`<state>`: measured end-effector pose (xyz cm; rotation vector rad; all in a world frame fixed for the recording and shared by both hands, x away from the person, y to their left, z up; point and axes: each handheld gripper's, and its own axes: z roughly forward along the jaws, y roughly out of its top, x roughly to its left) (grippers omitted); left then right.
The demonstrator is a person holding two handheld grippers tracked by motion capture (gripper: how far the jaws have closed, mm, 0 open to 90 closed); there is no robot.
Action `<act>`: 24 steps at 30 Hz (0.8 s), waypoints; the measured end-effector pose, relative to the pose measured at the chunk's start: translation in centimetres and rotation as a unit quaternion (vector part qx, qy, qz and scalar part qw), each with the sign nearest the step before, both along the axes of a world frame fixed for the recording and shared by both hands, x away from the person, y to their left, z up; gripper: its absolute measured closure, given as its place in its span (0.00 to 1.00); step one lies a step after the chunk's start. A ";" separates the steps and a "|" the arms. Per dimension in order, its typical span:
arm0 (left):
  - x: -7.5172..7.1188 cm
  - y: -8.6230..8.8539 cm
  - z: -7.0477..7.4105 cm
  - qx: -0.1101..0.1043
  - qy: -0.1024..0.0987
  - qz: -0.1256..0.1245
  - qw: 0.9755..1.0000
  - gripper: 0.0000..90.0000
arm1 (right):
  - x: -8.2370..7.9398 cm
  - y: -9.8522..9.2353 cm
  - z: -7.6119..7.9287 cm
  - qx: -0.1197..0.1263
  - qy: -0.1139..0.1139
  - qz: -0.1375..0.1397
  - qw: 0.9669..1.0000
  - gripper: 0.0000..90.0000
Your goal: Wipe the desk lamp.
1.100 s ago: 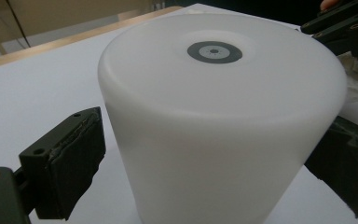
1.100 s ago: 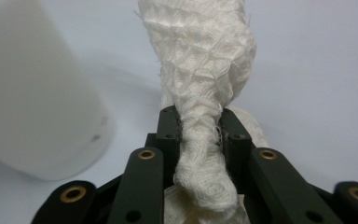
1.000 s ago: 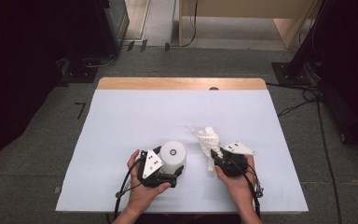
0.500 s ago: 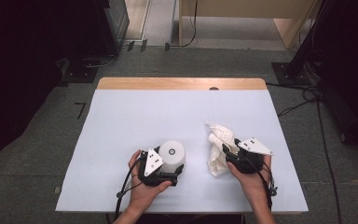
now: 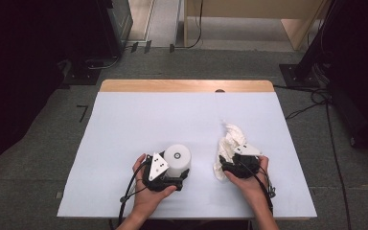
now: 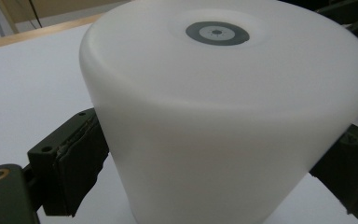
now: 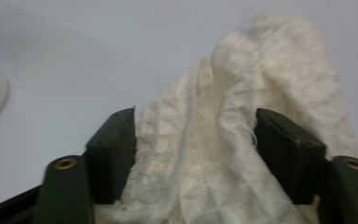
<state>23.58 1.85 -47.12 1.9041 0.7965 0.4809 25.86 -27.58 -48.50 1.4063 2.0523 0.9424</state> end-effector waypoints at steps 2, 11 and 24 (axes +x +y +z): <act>-0.1 0.0 0.0 -0.001 0.000 0.000 1.000 0.06 | 0.2 -0.4 -0.5 -0.007 0.011 -0.004 1.000 0.28; -0.4 -0.6 -0.4 0.008 0.006 0.019 1.000 0.07 | 0.5 -1.6 -1.1 0.021 0.038 0.015 0.999 0.33; -0.4 -0.6 -0.4 0.009 0.009 0.020 1.000 0.07 | 0.8 -2.7 -1.5 0.018 0.043 -0.010 0.999 0.14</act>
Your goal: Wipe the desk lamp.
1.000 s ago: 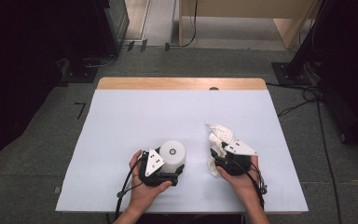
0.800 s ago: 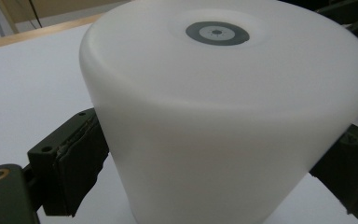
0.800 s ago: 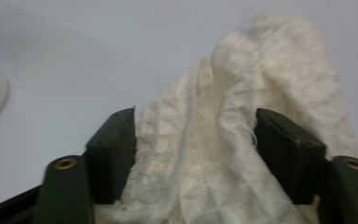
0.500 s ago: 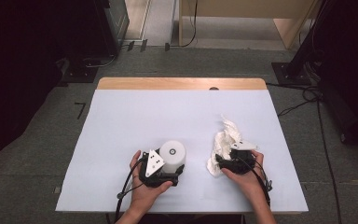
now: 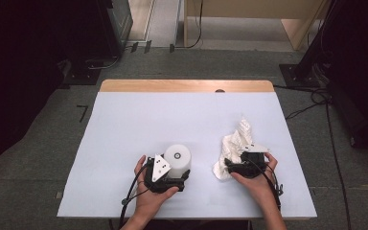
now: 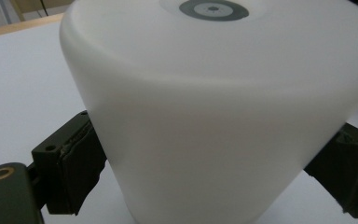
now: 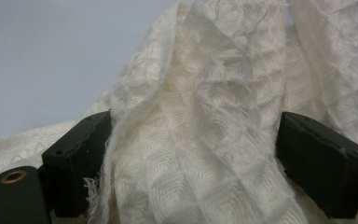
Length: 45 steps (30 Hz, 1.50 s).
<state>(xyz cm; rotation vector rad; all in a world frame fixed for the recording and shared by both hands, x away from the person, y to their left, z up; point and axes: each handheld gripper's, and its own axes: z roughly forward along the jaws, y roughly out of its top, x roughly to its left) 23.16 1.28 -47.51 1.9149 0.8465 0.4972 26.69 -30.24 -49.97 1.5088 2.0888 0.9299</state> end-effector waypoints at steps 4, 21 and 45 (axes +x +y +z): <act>-0.1 -0.1 0.0 0.002 -0.001 0.005 1.000 0.07 | -0.2 -0.2 0.4 0.003 0.007 -0.002 1.000 0.35; 0.4 0.2 0.1 0.009 -0.003 -0.013 1.000 0.09 | -2.6 5.6 2.4 0.065 -0.055 0.091 0.992 0.90; 0.8 0.6 0.0 0.003 -0.003 -0.058 0.998 0.09 | -5.1 8.8 6.1 0.146 -0.122 0.184 0.964 0.89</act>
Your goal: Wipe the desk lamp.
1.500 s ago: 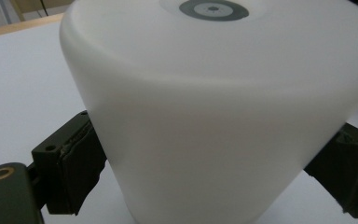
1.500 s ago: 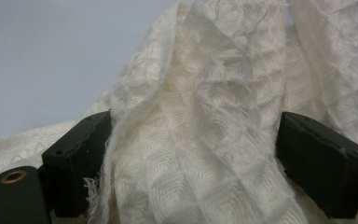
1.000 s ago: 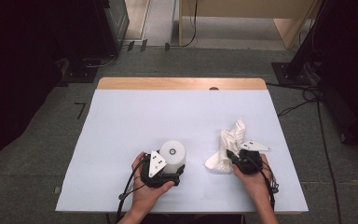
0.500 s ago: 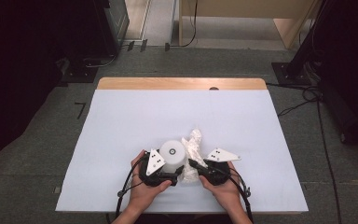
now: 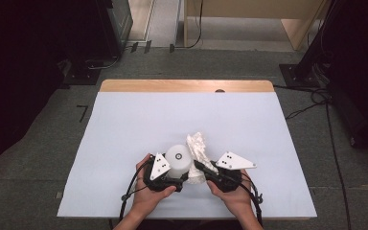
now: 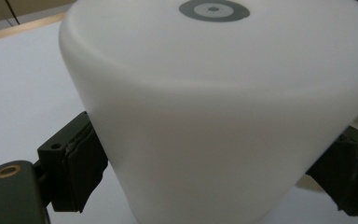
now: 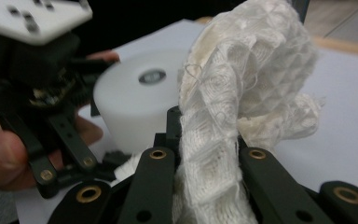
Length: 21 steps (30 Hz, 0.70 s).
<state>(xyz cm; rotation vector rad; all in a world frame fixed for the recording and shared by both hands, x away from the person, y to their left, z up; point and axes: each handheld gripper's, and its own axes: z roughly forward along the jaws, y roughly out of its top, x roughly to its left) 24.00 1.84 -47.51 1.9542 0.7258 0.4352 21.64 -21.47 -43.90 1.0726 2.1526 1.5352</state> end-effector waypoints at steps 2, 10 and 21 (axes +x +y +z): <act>0.0 0.0 0.0 0.002 -0.002 -0.003 1.000 0.09 | 0.7 0.2 -1.3 -0.023 0.031 0.000 0.999 0.89; 0.8 0.8 0.2 0.009 0.003 -0.048 0.999 0.09 | 2.0 -1.4 -3.1 -0.038 0.070 -0.044 0.996 0.89; 1.5 3.1 1.1 -0.015 0.010 -0.006 1.000 0.00 | 2.6 -4.9 -2.9 -0.023 0.072 -0.111 0.991 0.89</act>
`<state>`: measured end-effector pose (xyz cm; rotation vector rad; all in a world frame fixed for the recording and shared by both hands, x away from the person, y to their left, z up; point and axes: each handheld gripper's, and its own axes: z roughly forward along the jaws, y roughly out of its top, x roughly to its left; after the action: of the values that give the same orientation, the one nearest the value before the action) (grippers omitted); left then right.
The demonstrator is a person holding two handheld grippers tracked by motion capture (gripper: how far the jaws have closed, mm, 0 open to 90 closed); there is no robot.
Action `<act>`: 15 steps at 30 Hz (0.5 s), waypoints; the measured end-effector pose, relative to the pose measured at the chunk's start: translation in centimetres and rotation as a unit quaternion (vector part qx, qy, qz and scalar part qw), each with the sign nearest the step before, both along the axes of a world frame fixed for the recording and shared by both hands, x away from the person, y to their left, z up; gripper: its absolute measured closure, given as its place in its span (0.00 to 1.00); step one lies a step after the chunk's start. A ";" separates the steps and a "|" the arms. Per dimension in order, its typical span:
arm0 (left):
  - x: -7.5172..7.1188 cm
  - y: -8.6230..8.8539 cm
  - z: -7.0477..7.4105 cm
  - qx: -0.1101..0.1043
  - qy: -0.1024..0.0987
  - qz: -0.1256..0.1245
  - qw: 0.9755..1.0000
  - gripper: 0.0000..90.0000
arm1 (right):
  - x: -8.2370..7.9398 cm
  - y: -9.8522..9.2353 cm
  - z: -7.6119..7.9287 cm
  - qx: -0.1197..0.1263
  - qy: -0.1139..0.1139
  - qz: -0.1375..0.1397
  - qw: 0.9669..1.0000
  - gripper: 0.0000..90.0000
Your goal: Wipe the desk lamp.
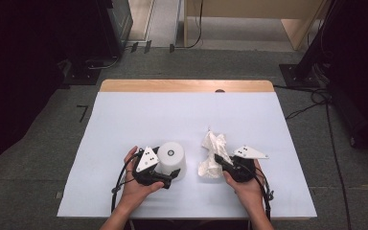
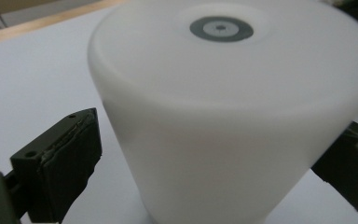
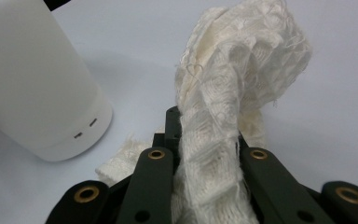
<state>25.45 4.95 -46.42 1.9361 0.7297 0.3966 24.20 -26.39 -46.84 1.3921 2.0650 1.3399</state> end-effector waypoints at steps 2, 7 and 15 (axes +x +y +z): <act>-0.6 -0.6 -0.1 -0.015 0.005 0.032 0.999 0.00 | 0.0 0.0 -0.1 -0.001 0.000 0.000 1.000 0.88; -1.7 -2.7 -0.6 0.000 -0.001 0.091 0.996 0.00 | -0.1 0.5 -0.2 -0.008 -0.001 0.006 1.000 0.88; -1.5 -2.6 -0.5 0.006 -0.008 0.071 0.997 0.09 | -0.2 0.9 -0.3 -0.005 -0.001 0.012 1.000 0.88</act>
<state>23.96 2.39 -46.91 1.8951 0.8597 0.5035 23.98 -25.46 -47.17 1.3662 2.0907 1.3384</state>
